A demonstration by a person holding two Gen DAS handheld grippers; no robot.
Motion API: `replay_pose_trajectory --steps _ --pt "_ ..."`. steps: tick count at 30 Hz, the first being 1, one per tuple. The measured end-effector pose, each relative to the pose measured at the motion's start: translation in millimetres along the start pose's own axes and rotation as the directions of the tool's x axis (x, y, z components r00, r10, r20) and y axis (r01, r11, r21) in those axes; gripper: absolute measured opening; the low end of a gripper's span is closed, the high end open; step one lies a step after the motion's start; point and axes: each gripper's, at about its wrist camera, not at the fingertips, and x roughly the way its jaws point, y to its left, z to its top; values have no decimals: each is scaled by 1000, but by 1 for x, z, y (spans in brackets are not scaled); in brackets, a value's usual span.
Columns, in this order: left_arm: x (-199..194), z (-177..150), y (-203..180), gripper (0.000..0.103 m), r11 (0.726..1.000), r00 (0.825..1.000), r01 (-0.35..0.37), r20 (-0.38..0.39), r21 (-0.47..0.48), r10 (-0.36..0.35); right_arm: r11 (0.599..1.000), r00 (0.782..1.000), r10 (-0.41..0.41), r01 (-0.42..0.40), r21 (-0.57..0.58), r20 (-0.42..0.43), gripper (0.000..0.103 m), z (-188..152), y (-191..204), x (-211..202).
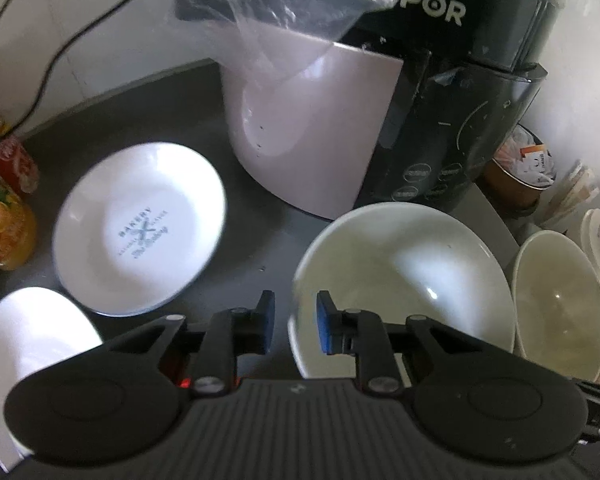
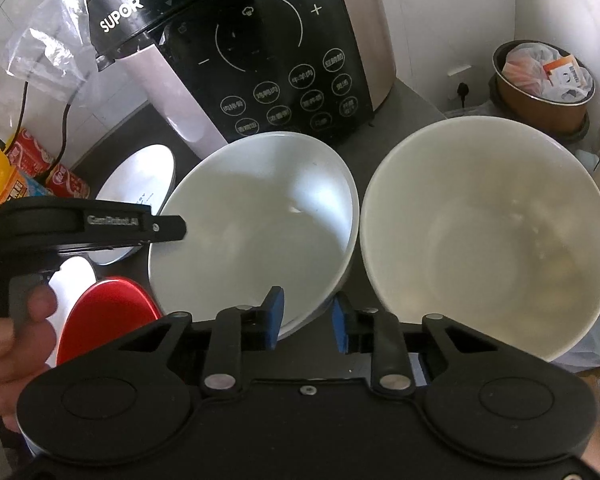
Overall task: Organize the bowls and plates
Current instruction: 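Close the right gripper on the plain white bowl's rim, then lift the plain white bowl with the right gripper over the red bowl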
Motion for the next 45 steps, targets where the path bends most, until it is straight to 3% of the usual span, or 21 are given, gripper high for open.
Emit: replay_pose_trajectory --steps 4,9,20,30,38,45 --pt "10 -1 2 5 1000 1000 -14 4 -13 14 1000 1000 -15 16 -22 25 25 -2 2 -3" --pt "11 -2 7 4 1000 1000 17 -2 -6 -17 999 996 -27 30 -38 79 24 -1 4 -12" --pt "-17 -3 6 4 999 997 50 64 -13 -49 998 987 -20 29 -51 162 23 0 4 -38" --pt "-62 -8 4 4 999 991 41 129 2 -41 999 982 7 2 -49 187 23 -2 21 -73" --pt "-95 -19 19 4 999 992 34 124 -23 -31 999 986 37 -32 -30 165 23 -13 34 -84" --pt "-113 -39 41 4 997 992 43 121 -64 -35 997 979 50 -38 -66 197 23 -27 57 -100"
